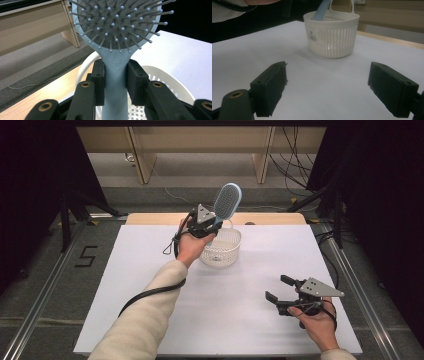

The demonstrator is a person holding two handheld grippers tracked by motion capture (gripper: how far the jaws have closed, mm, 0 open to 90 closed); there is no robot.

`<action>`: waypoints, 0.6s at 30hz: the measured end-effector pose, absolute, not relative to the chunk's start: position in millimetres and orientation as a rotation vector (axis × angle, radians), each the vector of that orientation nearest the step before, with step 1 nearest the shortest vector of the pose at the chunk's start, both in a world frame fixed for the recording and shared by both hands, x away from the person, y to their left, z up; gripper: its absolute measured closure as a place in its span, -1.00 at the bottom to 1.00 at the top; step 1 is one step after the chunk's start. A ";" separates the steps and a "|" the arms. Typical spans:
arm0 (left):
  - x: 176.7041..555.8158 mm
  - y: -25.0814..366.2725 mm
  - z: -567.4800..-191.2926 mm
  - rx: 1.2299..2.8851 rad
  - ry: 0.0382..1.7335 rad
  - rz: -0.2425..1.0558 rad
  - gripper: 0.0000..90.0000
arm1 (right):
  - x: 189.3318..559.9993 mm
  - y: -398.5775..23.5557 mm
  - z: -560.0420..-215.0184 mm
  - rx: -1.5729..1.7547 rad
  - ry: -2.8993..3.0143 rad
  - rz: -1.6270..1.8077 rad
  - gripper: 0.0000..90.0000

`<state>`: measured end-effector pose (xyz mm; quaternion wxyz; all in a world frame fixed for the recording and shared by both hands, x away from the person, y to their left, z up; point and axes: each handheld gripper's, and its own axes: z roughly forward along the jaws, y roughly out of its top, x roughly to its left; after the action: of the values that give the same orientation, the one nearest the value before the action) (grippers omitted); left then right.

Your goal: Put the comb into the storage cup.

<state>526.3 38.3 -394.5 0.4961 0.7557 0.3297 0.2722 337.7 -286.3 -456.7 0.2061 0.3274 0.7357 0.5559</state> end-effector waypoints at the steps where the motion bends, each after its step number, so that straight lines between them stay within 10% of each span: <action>1: 526.3 38.2 -394.7 1.831 0.799 0.658 0.56 | 337.7 -286.3 -456.6 0.913 2.050 1.549 -0.64; 18: 526.8 35.6 -399.6 1.835 0.797 0.647 0.55 | 337.8 -286.4 -456.8 0.912 2.050 1.549 -0.64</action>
<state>526.8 35.6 -399.6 0.4966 0.7576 0.3289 0.2669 337.8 -286.4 -456.8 0.2060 0.3274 0.7358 0.5559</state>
